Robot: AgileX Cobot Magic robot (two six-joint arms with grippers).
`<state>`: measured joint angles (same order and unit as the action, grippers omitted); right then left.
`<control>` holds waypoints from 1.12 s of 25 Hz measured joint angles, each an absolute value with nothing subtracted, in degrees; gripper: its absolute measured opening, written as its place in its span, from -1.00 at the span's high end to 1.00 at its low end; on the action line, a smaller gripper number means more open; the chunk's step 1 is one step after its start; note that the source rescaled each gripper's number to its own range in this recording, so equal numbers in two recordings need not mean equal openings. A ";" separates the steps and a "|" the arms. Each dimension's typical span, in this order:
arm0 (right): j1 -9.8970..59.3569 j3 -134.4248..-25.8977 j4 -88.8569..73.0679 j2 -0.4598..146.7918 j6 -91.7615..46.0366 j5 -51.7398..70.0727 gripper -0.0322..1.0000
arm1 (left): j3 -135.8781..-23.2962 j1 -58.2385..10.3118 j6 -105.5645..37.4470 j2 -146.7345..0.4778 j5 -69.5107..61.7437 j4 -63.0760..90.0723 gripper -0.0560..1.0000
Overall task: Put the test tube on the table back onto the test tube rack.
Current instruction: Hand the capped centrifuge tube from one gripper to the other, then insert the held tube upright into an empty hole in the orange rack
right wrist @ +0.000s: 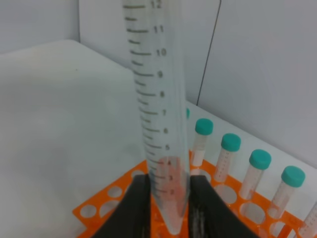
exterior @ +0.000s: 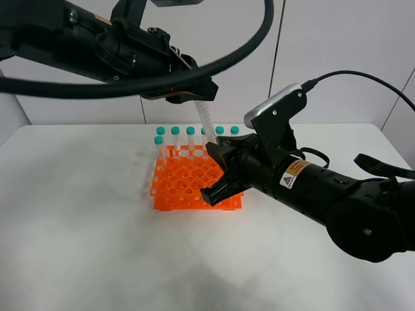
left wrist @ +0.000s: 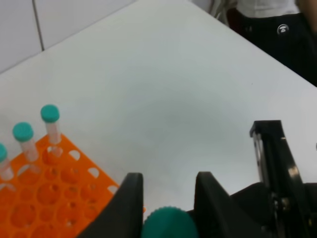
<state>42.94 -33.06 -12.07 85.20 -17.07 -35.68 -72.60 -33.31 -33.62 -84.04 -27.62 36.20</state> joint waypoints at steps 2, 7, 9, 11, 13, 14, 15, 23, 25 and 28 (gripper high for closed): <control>42.94 -33.06 -12.07 85.03 -17.07 -35.86 0.94 | -72.60 -33.31 -35.29 -84.04 -27.62 37.64 0.88; 42.94 -33.06 -12.07 84.96 -17.07 -36.04 0.94 | -72.60 -33.31 -36.64 -84.04 -27.62 38.55 0.89; 42.94 -33.06 -12.11 84.96 -17.07 -36.04 0.94 | -72.60 -33.31 -36.75 -84.04 -27.62 38.57 0.89; 42.94 -33.06 -12.11 84.96 -17.07 -36.04 0.94 | -72.60 -33.31 -36.77 -84.04 -27.62 38.57 0.89; 42.94 -33.06 -11.87 84.96 -17.07 -36.04 0.94 | -72.60 -33.31 -36.77 -84.04 -27.55 38.57 0.89; 42.94 -33.06 -11.39 84.96 -17.00 -36.04 0.94 | -72.60 -33.31 -36.81 -84.04 -27.55 38.57 0.89; 42.94 -33.06 -10.80 84.96 -16.84 -36.04 0.94 | -72.60 -33.31 -36.81 -84.04 -27.55 38.57 0.89; 42.94 -33.06 -5.33 84.96 -13.59 -35.62 -0.08 | -72.60 -33.31 -36.81 -84.04 -27.32 39.44 0.89; 42.94 -33.06 -5.22 84.96 -13.08 -35.62 -0.15 | -72.60 -33.31 -36.81 -84.04 -27.32 39.49 0.89; 42.94 -33.06 -4.88 84.96 -12.50 -35.62 -0.16 | -72.60 -33.31 -36.81 -84.04 -27.27 39.61 0.89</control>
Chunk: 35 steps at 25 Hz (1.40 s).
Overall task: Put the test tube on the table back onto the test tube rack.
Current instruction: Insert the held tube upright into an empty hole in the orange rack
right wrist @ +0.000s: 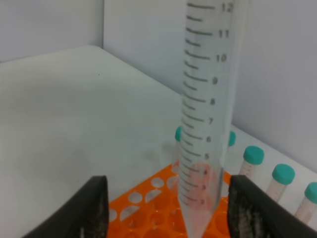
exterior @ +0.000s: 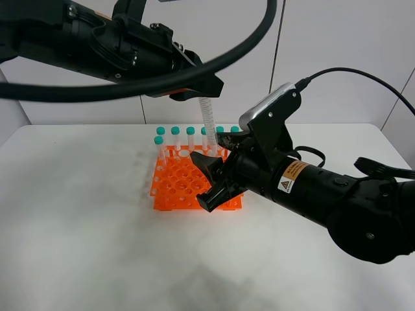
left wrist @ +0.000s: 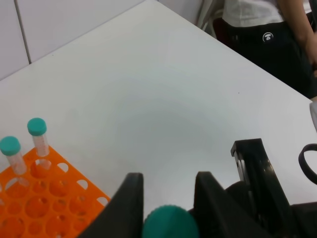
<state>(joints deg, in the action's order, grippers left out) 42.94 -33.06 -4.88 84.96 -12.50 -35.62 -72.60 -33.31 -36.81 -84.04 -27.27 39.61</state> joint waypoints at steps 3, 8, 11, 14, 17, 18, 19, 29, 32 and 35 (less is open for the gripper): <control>42.94 -33.06 -4.32 84.96 -11.36 -35.55 -0.16 | -72.60 -33.31 -36.81 -84.04 -27.02 39.61 0.89; 42.94 -33.06 -4.32 84.96 -11.22 -32.10 -0.16 | -72.60 -33.31 -36.81 -84.04 -26.59 39.61 0.89; 42.94 -33.06 -4.38 84.90 -11.22 -27.81 -0.16 | -72.60 -33.31 -36.81 -84.04 -25.77 39.61 0.89; 42.94 -33.06 -5.01 83.85 -11.10 -20.18 -0.16 | -72.60 -33.31 -36.81 -84.04 -25.56 39.61 0.89; 42.94 -33.06 -5.06 81.18 -11.20 -11.40 -0.16 | -72.60 -33.31 -36.81 -84.04 -25.56 39.61 0.89; 42.94 -33.06 -5.06 80.10 -11.21 -9.51 -0.16 | -72.60 -33.31 -36.81 -84.04 -25.56 39.61 0.89; 42.94 -33.06 -5.01 79.17 -11.33 -7.58 -0.16 | -72.60 -33.31 -36.81 -84.04 -25.56 39.61 0.89; 30.70 -33.06 -4.30 71.23 -12.58 5.78 -0.16 | -72.60 -33.31 -36.81 -84.04 -25.56 39.61 0.89; 24.23 -33.06 -3.92 69.72 -12.58 6.46 -0.16 | -72.60 -33.31 -36.81 -84.04 -25.56 39.61 0.89; 17.41 -33.06 -3.72 69.55 -12.58 6.59 -0.16 | -72.60 -33.31 -36.81 -84.04 -25.56 39.61 0.89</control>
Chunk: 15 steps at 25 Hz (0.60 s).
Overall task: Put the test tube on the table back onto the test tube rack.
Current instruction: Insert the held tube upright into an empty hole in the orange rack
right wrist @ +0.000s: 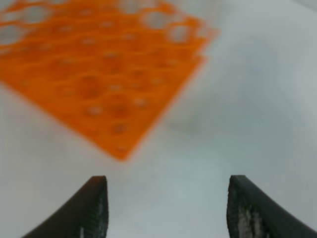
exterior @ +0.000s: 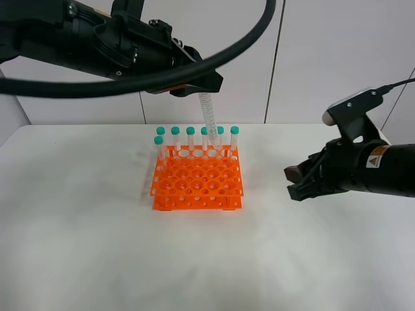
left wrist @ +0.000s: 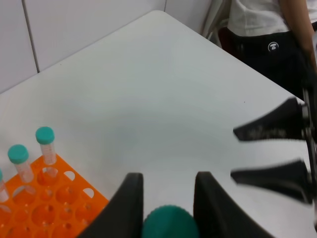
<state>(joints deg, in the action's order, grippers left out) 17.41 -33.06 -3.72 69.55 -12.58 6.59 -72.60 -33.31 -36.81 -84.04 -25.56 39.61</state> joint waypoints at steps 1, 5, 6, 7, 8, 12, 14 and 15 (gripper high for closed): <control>14.95 -33.06 -3.72 69.55 -12.51 6.58 -0.16 | -72.60 -33.31 -36.81 -84.04 -25.56 39.61 0.89; 7.01 -33.06 -3.84 69.51 -11.08 6.53 -0.16 | -72.60 -33.31 -36.81 -84.04 -25.56 39.61 0.89; 5.24 -33.06 -3.84 69.51 -11.06 6.53 -0.16 | -72.60 -33.31 -36.81 -84.04 -25.56 39.61 0.89; 3.64 -33.06 -3.84 69.51 -11.03 6.53 -0.16 | -72.60 -33.31 -36.81 -84.04 -25.56 39.61 0.89; 2.19 -33.06 -3.84 69.51 -11.03 6.53 -0.16 | -72.60 -33.31 -36.81 -84.04 -25.56 39.61 0.89; -2.53 -33.06 -3.88 69.51 -10.99 6.53 -0.16 | -72.60 -33.31 -36.81 -84.04 -25.56 39.61 0.89; -5.01 -33.06 -3.88 69.51 -10.99 6.53 -0.16 | -72.60 -33.31 -36.81 -84.04 -25.56 39.61 0.89; -6.18 -33.06 -3.88 69.51 -10.99 6.53 -0.16 | -72.60 -33.31 -36.81 -84.04 -25.56 39.61 0.89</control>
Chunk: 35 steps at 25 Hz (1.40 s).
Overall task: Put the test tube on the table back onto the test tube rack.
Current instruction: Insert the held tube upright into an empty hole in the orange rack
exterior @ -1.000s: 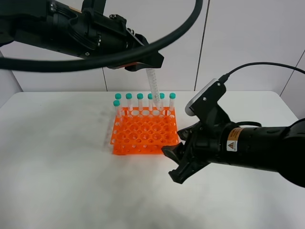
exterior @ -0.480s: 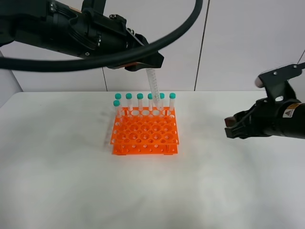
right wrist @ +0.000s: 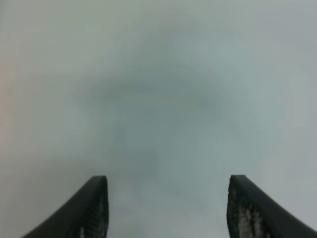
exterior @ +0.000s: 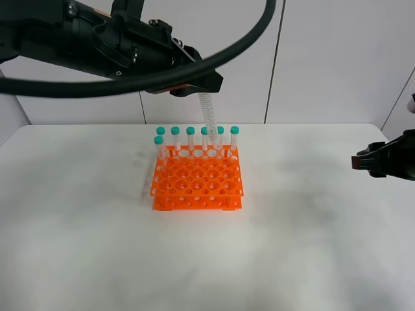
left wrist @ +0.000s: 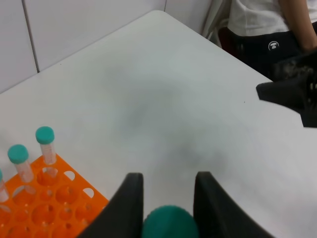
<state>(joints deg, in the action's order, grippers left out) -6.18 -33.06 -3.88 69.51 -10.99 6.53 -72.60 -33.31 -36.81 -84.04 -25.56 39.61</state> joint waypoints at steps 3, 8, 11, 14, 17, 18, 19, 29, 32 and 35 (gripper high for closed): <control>-8.43 -33.06 -3.95 69.51 -10.99 6.58 -0.16 | -72.60 -33.31 -36.81 -84.04 -25.56 39.61 0.89; -8.73 -34.20 -6.09 69.51 -10.99 10.26 -0.12 | -72.60 -33.31 -36.81 -84.04 -25.56 39.61 0.89; -8.73 -37.97 -6.74 69.51 -11.70 17.93 -0.02 | -72.60 -33.31 -36.81 -84.04 -25.56 39.61 0.89; -8.73 -41.58 -8.22 67.96 -13.76 24.82 0.02 | -72.60 -33.31 -36.81 -84.04 -25.56 39.61 0.89; -8.73 -43.72 -11.41 64.46 -17.11 27.72 0.02 | -72.60 -33.31 -36.81 -84.04 -25.56 39.61 0.89; -8.73 -44.16 -12.84 62.77 -19.20 28.42 0.01 | -72.60 -33.31 -36.81 -84.04 -25.56 39.61 0.89; -8.73 -44.41 -14.78 61.23 -21.78 29.34 -0.02 | -72.60 -33.31 -36.81 -84.04 -25.56 39.61 0.89; -8.73 -44.67 -25.95 43.64 -31.66 39.70 -0.11 | -72.60 -33.31 -36.81 -84.04 -25.56 39.61 0.89; -8.73 -44.67 -23.22 38.92 -30.69 41.45 -0.11 | -72.60 -33.31 -36.81 -84.04 -25.61 39.61 0.89; -8.73 -44.67 -17.70 34.62 -27.05 43.61 -0.11 | -72.60 -33.31 -36.92 -84.04 -25.79 39.61 0.89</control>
<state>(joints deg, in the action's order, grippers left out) -8.73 -44.67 -17.70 34.62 -27.05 43.61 -72.60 -33.31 -36.92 -84.04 -25.79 39.61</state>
